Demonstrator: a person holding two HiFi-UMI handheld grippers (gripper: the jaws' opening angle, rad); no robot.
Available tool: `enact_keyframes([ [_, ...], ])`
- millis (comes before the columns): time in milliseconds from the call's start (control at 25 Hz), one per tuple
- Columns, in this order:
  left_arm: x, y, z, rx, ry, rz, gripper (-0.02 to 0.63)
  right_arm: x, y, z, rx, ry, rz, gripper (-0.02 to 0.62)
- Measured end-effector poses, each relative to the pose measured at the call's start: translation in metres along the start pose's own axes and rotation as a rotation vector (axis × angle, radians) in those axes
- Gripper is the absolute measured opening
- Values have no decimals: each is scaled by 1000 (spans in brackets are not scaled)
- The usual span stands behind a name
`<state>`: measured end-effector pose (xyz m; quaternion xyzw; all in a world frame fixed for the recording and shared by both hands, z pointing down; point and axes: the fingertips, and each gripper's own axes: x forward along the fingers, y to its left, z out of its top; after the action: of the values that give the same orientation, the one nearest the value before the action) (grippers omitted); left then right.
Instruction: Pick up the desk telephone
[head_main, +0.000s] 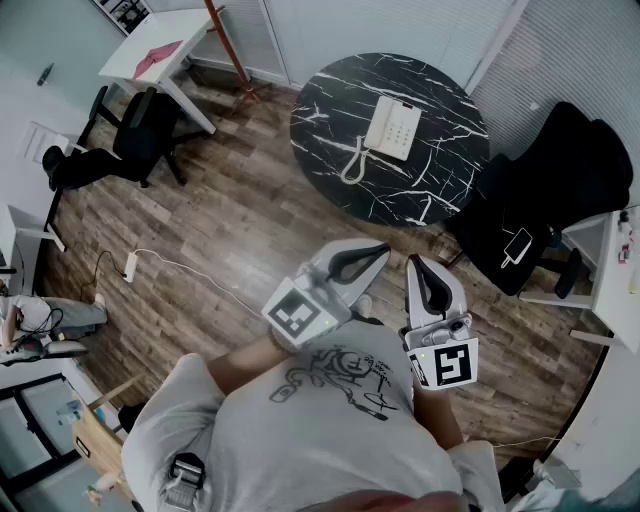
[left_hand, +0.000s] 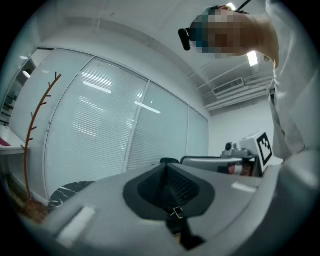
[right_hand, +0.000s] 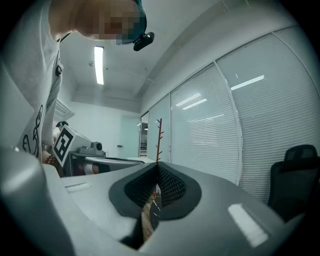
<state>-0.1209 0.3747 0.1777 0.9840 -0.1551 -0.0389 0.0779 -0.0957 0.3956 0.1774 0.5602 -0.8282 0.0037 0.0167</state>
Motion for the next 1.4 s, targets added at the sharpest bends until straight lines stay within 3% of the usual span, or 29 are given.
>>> enact_keyframes([
  [920,55,-18,-32,-6,39,91,5,-29,-58,-11,18,-36,47,5],
  [1400,73,13,-38,-4,34,95,5,-3,-78,-24,24,-21,62,5],
])
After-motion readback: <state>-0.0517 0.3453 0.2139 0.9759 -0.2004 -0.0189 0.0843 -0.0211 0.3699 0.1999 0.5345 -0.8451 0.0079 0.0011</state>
